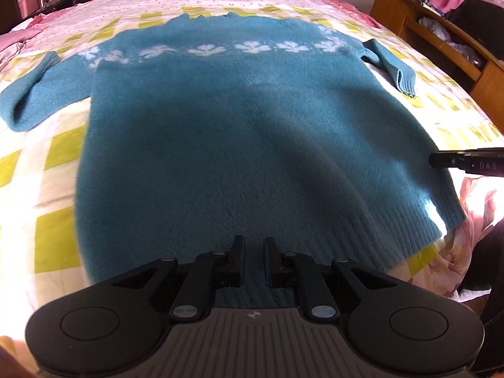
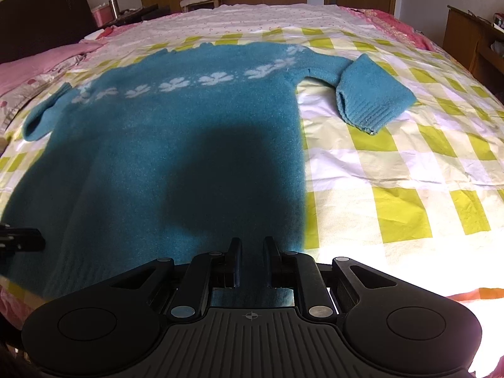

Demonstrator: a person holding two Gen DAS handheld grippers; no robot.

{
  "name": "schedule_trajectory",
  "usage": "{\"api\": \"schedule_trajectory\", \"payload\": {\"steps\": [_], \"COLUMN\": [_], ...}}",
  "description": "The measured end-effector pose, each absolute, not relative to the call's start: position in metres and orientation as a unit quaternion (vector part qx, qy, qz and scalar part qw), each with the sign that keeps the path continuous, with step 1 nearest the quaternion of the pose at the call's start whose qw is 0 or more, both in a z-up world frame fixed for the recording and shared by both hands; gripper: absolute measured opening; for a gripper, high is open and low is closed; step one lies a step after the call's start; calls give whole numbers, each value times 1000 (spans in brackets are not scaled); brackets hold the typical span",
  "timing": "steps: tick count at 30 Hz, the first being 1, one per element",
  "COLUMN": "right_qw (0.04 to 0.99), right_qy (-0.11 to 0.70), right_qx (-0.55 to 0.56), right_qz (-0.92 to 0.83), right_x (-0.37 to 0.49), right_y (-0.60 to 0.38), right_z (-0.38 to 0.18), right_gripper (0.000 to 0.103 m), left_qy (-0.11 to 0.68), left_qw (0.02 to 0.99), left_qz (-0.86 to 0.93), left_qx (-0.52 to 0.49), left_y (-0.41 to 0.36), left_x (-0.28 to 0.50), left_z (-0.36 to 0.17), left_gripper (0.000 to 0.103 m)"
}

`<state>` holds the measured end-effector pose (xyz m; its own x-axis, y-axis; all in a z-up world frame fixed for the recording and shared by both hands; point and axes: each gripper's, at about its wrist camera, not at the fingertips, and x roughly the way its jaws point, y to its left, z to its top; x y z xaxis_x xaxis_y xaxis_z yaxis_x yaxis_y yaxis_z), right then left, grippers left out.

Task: Fold small clothes
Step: 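Release the hem and smooth the sweater flat with both grippers, then grasp the sleeve cuff with the right gripper and lift it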

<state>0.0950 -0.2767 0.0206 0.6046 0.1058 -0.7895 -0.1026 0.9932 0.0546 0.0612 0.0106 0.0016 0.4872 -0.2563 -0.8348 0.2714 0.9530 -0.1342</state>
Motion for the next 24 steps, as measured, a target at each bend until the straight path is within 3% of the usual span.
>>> {"api": "schedule_trajectory", "payload": {"steps": [8,11,16,20,24], "right_qw": [913,922,931,938,935], "right_qy": [405,386,362,345,353], "right_qx": [30,30,36,15,4], "right_qz": [33,10,-20,-27,-35], "right_x": [130,150,185,208,230], "right_y": [-300,-312,-331,-331,-333], "right_z": [34,38,35,30,19], "right_gripper": [16,24,28,40,40], "left_qy": [445,431,409,400,404], "left_qw": [878,882,889,891,887], "left_qz": [-177,-189,-205,-213,-222], "left_qx": [-1,-4,6,5,-7], "left_y": [-8,-22,-44,-50,-50], "left_x": [82,98,121,132,140], "left_z": [28,32,37,36,29], "left_gripper": [19,19,23,27,27]}}
